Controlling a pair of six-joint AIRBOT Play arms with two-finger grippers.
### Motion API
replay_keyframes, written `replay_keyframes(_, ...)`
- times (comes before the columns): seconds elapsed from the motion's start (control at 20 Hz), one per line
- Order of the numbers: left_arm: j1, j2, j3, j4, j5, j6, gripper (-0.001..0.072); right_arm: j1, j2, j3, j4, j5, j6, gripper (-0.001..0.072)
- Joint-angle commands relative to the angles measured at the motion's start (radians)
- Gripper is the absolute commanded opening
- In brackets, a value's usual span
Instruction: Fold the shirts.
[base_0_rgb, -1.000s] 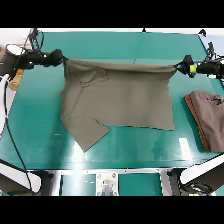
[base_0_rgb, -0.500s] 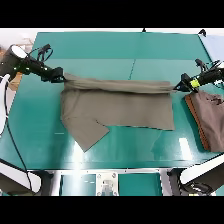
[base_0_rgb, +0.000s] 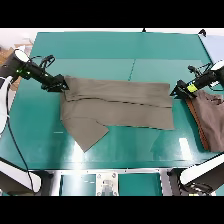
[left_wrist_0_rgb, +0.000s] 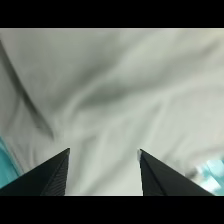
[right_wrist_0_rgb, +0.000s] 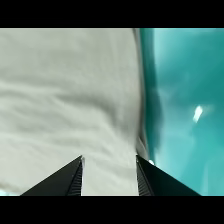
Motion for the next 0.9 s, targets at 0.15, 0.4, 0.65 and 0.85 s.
replay_keyframes(0.15,0.036,0.192,-0.254,0.066,-0.175,-0.092,0.0499,-0.005,0.224,-0.152,-0.134,0.093,0.090,0.0237)
replay_keyframes(0.4,0.036,0.581,-0.812,0.068,0.072,-0.096,0.0499,-0.094,0.539,-0.657,-0.166,-0.048,0.142,0.0233)
replay_keyframes(0.65,0.011,0.715,-1.145,-0.097,0.344,-0.096,0.0498,-0.242,0.800,-1.078,0.078,-0.299,0.083,0.0355)
replay_keyframes(0.85,-0.121,0.715,-1.246,-0.240,0.611,-0.081,0.0498,-0.189,0.812,-1.249,0.291,-0.507,0.008,0.0479)
